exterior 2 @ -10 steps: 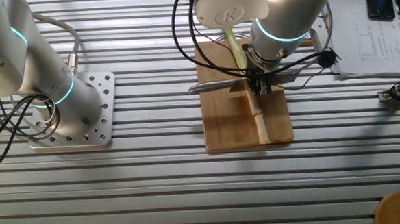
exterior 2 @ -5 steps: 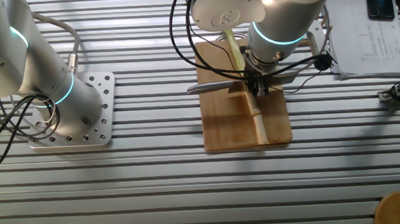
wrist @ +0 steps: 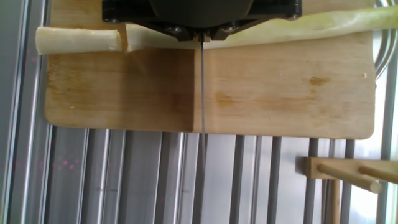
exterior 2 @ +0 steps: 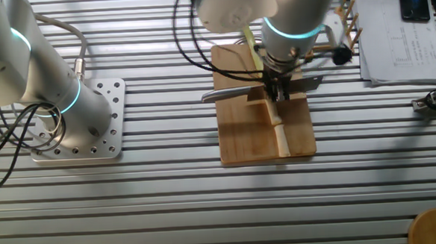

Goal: Chop the scallions

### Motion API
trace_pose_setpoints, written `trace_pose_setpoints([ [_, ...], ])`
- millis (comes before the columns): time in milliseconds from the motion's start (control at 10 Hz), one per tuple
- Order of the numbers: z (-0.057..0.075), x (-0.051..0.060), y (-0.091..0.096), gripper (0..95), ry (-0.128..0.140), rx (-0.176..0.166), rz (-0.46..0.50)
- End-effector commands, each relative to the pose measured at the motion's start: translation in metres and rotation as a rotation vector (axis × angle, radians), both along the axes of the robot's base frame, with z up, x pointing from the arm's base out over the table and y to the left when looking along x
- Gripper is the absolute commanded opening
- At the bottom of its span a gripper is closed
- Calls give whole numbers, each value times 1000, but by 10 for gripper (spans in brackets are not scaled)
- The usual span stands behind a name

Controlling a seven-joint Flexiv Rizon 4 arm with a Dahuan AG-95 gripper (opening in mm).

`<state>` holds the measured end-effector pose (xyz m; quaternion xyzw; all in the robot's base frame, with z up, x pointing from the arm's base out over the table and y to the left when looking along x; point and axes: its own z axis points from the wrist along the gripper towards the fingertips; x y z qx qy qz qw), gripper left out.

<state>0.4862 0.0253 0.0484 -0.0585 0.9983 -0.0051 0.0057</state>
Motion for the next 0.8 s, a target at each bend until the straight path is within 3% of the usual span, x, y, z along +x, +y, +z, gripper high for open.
trace_pose_setpoints([
  [100, -79, 3, 0, 0, 14, 12, -4],
  [300, -85, 4, 1, 0, 35, 12, -21],
  [500, -64, 14, -2, 0, 109, 29, -21],
  [700, -62, 19, -2, 0, 114, 59, -34],
  [800, -62, 19, -2, 0, 111, 53, -30],
])
